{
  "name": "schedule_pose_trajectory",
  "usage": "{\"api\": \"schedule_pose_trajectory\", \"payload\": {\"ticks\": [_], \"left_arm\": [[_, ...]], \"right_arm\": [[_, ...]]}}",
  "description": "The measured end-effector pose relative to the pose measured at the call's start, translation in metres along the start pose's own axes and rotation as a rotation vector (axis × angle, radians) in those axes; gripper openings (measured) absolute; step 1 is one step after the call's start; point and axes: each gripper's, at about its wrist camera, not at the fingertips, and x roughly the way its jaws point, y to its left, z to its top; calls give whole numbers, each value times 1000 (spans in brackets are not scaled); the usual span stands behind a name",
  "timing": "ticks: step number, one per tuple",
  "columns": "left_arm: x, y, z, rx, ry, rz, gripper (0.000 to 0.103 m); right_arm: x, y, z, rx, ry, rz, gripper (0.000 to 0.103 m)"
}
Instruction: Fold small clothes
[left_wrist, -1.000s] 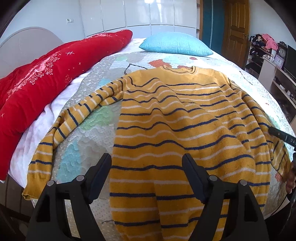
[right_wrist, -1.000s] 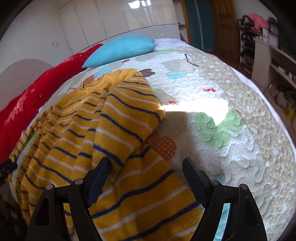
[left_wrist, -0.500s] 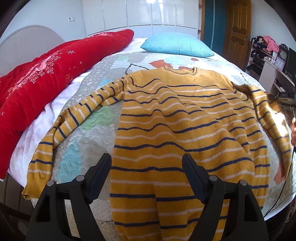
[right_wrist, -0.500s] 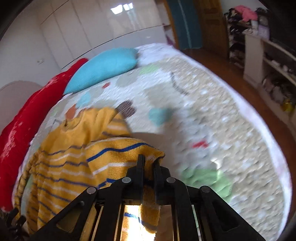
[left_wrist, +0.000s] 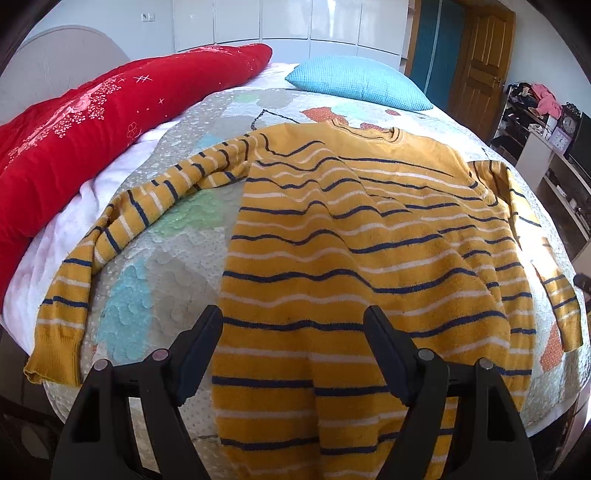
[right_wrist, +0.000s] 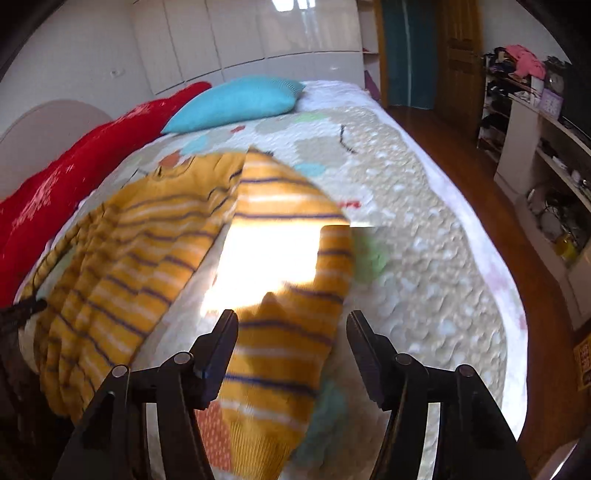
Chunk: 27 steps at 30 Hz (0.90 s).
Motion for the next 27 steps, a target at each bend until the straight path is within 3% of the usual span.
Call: {"api": "schedule_pose_trajectory", "payload": {"ticks": [4,5,6,7,8,9,11,13,16,17,18,19,23,27], "left_arm": [[-5,-15,-3,45,-10,-6,77],[-6,-17,-3,56,-13,-3,78],[-7,-20,-3,67,-16,2,78],[-9,-21,-2,74,-18,7,78],[-10,-21,-1,74,-22,7,78],[-12,-20,0,68,-28,4,78],[-16,-18,2,54,-39,-3,78],[-17,-16,3,49,-43,-1,78],[-16,-11,3,34,-38,0,77],[-14,-9,2,24,-34,-3,77],[-14,-7,1,17,-31,-5,78],[-12,-6,0,14,-27,-4,78],[1,-1,-2,3,14,-1,78],[6,-4,-1,-16,38,-31,78]], "right_arm": [[6,26,-44,-55,23,-61,69],[11,32,-51,-88,46,-93,60],[16,36,-55,-114,73,-111,32],[18,35,-52,-104,74,-65,21],[11,29,-47,-79,69,-33,14],[4,23,-37,-52,42,-36,13],[-20,-10,-8,57,-67,-55,13],[-42,-63,19,252,-187,-97,13],[-61,-143,37,540,-304,-267,39],[-61,-160,39,578,-292,-334,51],[-62,-171,38,605,-270,-384,51],[-64,-177,34,625,-263,-387,51],[-61,-174,7,649,-258,-262,56],[-23,-173,-7,687,-178,-119,56]]}}
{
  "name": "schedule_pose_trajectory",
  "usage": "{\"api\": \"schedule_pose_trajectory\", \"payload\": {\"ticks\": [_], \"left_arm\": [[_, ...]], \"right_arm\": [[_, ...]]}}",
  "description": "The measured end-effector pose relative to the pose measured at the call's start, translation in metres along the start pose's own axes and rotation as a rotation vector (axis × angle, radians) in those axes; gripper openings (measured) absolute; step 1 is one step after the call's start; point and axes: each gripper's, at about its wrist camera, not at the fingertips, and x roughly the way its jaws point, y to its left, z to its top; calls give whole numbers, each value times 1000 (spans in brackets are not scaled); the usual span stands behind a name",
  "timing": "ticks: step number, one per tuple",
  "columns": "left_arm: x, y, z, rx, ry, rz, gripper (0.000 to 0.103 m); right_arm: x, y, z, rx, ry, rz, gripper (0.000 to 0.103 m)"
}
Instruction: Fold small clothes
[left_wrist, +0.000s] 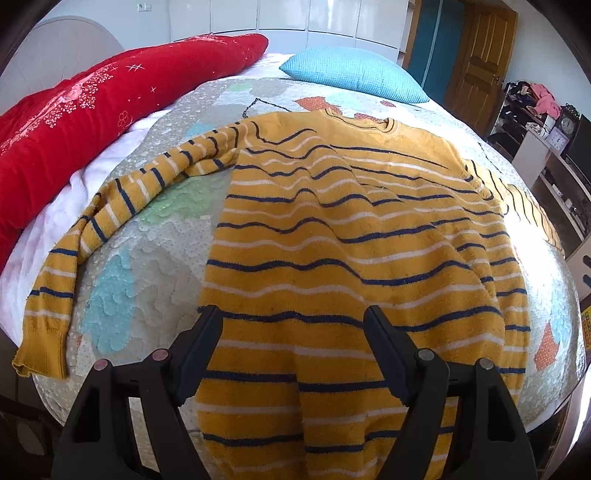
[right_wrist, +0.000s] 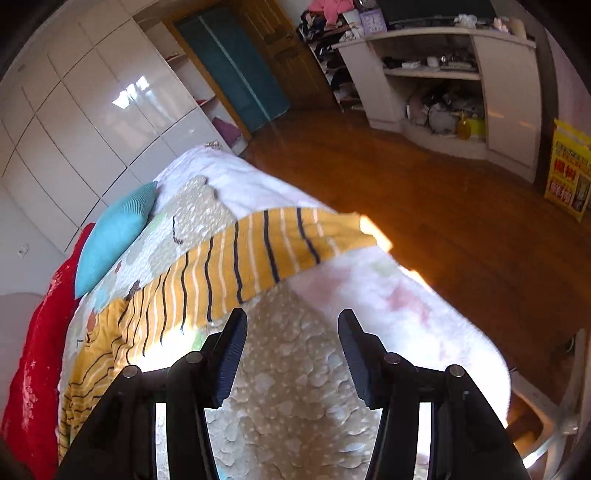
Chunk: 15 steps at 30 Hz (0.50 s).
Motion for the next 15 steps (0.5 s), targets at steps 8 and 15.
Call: {"api": "schedule_pose_trajectory", "payload": {"ticks": [8,15], "left_arm": [[-11,-5,3,21,-24,28,78],[-24,21,4,-49,-59,42,78]], "right_arm": [[91,-14,28,259,38,131,68],[114,-11,63,374,34,135,8]]}}
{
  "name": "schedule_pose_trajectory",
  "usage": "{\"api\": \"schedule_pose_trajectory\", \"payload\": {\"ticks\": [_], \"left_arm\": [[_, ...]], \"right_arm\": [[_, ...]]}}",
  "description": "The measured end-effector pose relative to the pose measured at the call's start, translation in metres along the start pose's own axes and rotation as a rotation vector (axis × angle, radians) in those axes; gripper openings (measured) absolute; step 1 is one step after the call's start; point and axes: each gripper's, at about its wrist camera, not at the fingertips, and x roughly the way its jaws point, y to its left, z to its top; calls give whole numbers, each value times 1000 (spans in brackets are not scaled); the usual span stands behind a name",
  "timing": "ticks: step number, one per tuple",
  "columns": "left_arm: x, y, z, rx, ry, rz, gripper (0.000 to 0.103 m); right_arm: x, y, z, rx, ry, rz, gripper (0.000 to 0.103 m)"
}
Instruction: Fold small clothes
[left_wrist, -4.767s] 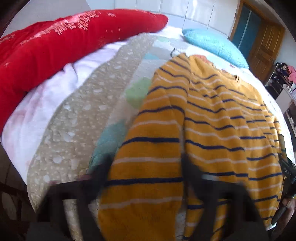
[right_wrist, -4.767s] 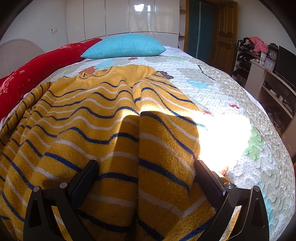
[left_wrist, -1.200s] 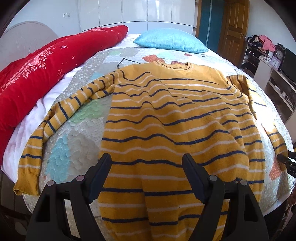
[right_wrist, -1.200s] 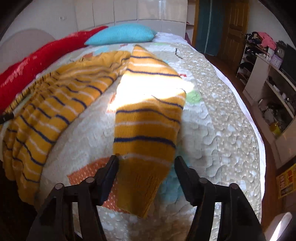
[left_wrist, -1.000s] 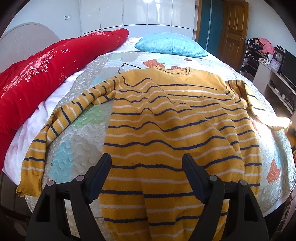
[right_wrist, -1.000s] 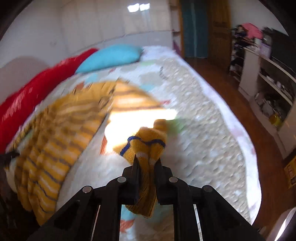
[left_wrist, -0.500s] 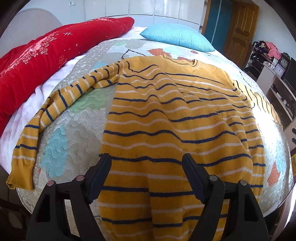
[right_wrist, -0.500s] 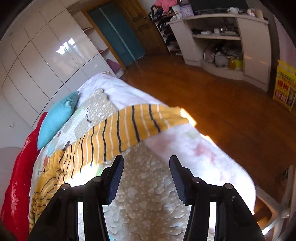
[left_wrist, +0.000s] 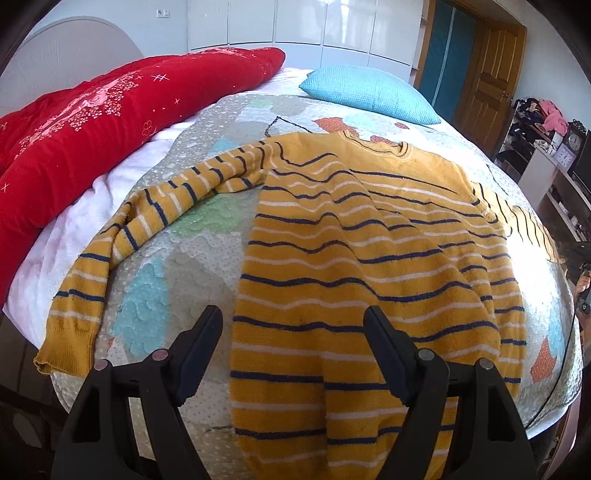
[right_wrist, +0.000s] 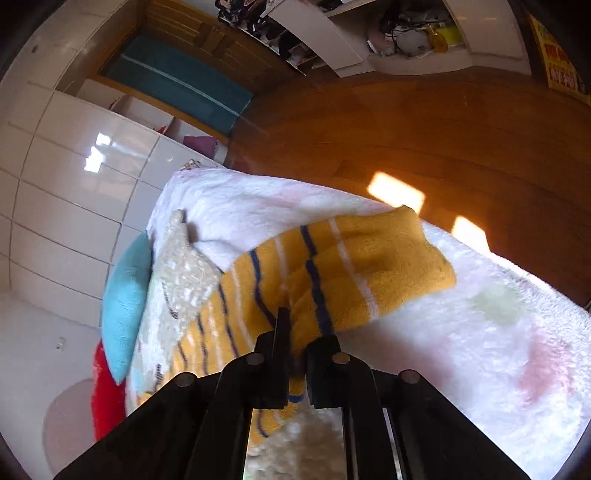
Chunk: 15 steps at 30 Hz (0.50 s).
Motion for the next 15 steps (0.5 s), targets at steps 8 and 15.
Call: {"api": "schedule_pose_trajectory", "payload": {"ticks": [8,15], "left_arm": [[-5,49,-2,-115,-40,-18,78],[-14,93,-19,-182,-58,4,78]], "right_arm": [[-23,199,-80,-449,10,146,7],[71,339,-282,-809,310,244,7]]}}
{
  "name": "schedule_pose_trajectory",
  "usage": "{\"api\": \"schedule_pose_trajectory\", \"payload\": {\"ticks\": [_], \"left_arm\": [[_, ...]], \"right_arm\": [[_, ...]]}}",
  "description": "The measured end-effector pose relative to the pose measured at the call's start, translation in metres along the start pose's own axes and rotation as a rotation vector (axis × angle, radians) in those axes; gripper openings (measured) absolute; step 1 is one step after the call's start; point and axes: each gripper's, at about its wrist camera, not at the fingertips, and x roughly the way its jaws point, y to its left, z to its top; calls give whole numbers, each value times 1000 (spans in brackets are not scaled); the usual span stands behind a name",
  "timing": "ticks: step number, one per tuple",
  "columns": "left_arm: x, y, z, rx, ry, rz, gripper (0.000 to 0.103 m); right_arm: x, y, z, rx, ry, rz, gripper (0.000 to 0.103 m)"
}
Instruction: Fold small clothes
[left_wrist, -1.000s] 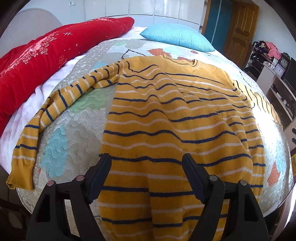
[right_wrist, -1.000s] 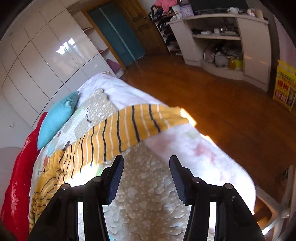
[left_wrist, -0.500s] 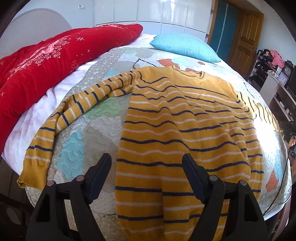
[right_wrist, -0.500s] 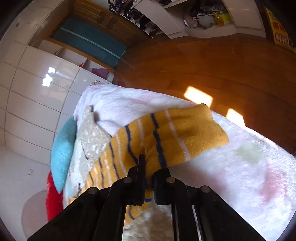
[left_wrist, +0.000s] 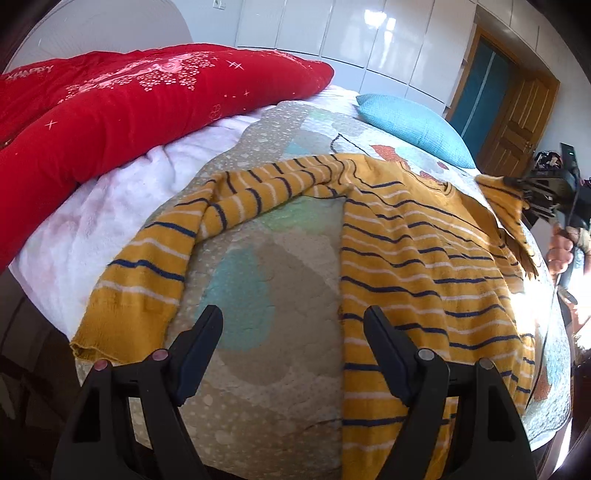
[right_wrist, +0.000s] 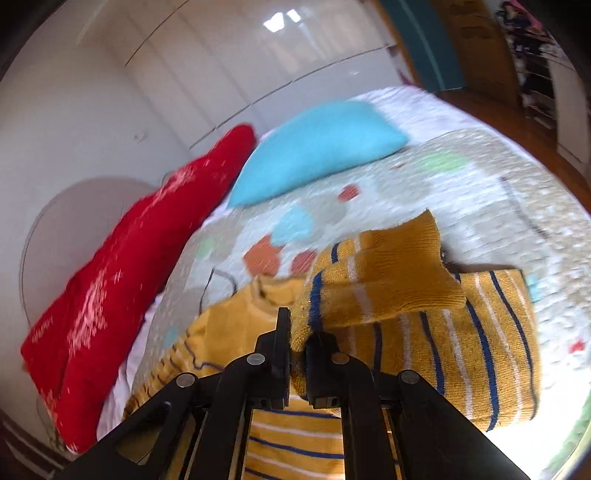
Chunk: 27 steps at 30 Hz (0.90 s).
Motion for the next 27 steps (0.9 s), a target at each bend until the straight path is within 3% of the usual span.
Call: {"api": "schedule_pose_trajectory", "payload": {"ticks": [3,6,9,14,15,17,19,20,22,24,27], "left_arm": [[-2,22,-2,-41,-4,7,78],[-4,39,-5,-68,-8,6,78],[-9,48,-6,-76,-21,-1,78],[-15,57,-6,-95,-43,-10,78],[-16,59,-5,-102,-49,-13,78],[-18,62,-5,-118,-55,-15,78],[-19,65,-3,-130,-55,-9,78],[-18,66,-2,-132,-54,-5,78],[-19,66,0,-131,-51,-2,78],[-22,63,1,-121,-57,-6,79],[-22,58,0,-112,-60,-20,82]], "right_arm": [[75,55,-37,-121,137,-1,7],[134,91,-68,-274,220,-99,12],[157,125,-94,-464,212,-235,27],[172,185,-128,-900,130,-491,29],[174,199,-137,-995,108,-516,34],[176,218,-160,-1137,117,-474,52],[173,234,-178,-1240,92,-469,52],[167,238,-183,-1264,69,-473,52],[145,236,-173,-1193,73,-421,53],[115,221,-151,-1038,98,-352,57],[55,164,-114,-743,105,-287,70]]}}
